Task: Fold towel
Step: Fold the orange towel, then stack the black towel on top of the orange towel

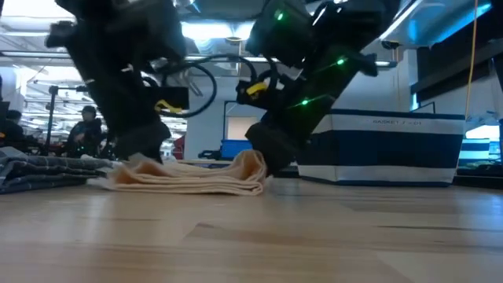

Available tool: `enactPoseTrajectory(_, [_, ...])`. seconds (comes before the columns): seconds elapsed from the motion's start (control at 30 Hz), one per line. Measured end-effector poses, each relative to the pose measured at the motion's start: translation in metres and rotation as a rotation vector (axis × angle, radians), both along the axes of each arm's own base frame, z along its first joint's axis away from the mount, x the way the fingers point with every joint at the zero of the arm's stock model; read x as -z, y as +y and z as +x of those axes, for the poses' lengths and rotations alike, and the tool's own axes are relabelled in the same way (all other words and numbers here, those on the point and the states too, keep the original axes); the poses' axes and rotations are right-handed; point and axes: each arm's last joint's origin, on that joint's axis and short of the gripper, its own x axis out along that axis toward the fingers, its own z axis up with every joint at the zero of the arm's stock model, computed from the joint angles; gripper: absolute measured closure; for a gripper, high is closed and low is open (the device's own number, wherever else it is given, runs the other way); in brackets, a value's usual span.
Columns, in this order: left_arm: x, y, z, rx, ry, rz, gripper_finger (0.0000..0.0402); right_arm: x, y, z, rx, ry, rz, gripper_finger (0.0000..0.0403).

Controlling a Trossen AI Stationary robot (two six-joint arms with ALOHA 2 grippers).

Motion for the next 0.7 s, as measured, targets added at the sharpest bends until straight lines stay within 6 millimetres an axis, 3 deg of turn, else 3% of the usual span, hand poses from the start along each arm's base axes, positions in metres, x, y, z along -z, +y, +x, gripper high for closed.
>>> enactPoseTrajectory(0.17, [-0.012, 0.021, 0.006, 0.039, 0.055, 0.044, 0.0326, -0.007, -0.025, 0.001, 0.017, 0.01, -0.009, 0.0187])
enactPoseTrajectory(0.3, [-0.046, 0.012, 0.009, 0.104, 0.027, 0.027, 0.0326, -0.037, -0.019, -0.009, -0.03, 0.0, 0.01, 0.0187])
enactPoseTrajectory(0.4, [-0.073, -0.007, 0.001, 0.185, 0.023, 0.003, 0.0326, -0.079, 0.003, -0.021, -0.111, -0.079, 0.066, 0.0187])
enactPoseTrajectory(0.47, [-0.088, -0.027, -0.007, 0.257, -0.013, -0.01, 0.0326, -0.096, 0.025, -0.031, -0.168, -0.101, 0.126, 0.0187])
enactPoseTrajectory(0.6, [-0.108, -0.056, -0.022, 0.35, -0.13, -0.055, 0.0326, -0.107, 0.074, -0.05, -0.275, -0.12, 0.193, 0.0187])
enactPoseTrajectory(0.7, [-0.115, -0.065, -0.021, 0.389, -0.218, -0.031, 0.0321, -0.108, 0.11, -0.06, -0.346, -0.155, 0.235, 0.0187])
